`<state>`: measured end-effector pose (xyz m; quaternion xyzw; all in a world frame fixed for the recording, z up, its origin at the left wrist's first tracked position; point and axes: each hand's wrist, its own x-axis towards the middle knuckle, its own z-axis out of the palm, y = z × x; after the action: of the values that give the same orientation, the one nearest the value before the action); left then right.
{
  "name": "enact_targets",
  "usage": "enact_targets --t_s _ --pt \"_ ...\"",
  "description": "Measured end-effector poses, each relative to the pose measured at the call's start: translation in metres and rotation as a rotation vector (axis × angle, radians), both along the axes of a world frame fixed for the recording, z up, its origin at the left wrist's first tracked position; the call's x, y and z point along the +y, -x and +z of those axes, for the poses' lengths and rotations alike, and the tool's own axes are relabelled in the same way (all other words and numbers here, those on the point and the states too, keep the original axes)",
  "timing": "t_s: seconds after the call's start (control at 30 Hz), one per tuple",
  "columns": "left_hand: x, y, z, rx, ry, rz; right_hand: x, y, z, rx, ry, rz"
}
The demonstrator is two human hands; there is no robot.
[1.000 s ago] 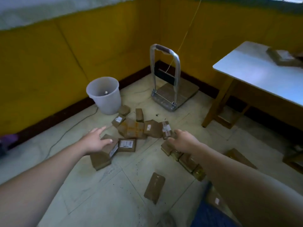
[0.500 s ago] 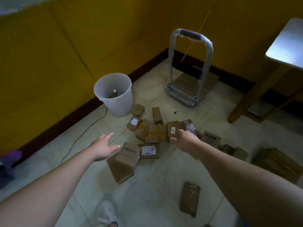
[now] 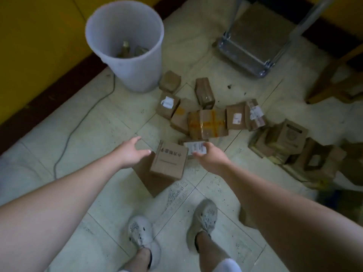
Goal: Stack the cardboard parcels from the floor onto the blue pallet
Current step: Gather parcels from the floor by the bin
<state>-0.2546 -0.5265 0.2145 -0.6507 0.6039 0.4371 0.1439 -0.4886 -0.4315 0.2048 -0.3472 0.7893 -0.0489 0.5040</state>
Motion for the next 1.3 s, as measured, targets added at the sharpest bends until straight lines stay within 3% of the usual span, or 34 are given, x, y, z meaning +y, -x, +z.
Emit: enact_targets --t_s 0.23,0.37,0.47,0.6,0.83,1.07,1.3 --pt "0.010 0.000 -0.236 0.056 -0.079 0.219 -0.012 -0.047 -0.240 -0.188 -0.192 -0.296" --pt "0.020 0.006 -0.305 0.191 -0.238 0.368 -0.001 -0.067 -0.303 -0.324 -0.253 -0.540" --pt "0.027 0.008 -0.302 0.200 -0.189 0.376 0.002 -0.070 -0.301 -0.341 -0.205 -0.608" --pt "0.029 0.011 -0.222 0.266 -0.098 0.384 0.002 -0.059 -0.222 -0.289 -0.104 -0.559" --pt "0.034 0.021 -0.005 0.414 0.025 0.369 0.010 -0.045 0.006 -0.227 0.133 -0.511" --pt "0.065 0.052 0.195 0.610 0.065 0.087 0.084 -0.031 0.202 -0.139 0.351 -0.720" --pt "0.153 0.140 0.329 0.776 0.105 -0.230 0.207 0.029 0.333 -0.012 0.546 -0.887"
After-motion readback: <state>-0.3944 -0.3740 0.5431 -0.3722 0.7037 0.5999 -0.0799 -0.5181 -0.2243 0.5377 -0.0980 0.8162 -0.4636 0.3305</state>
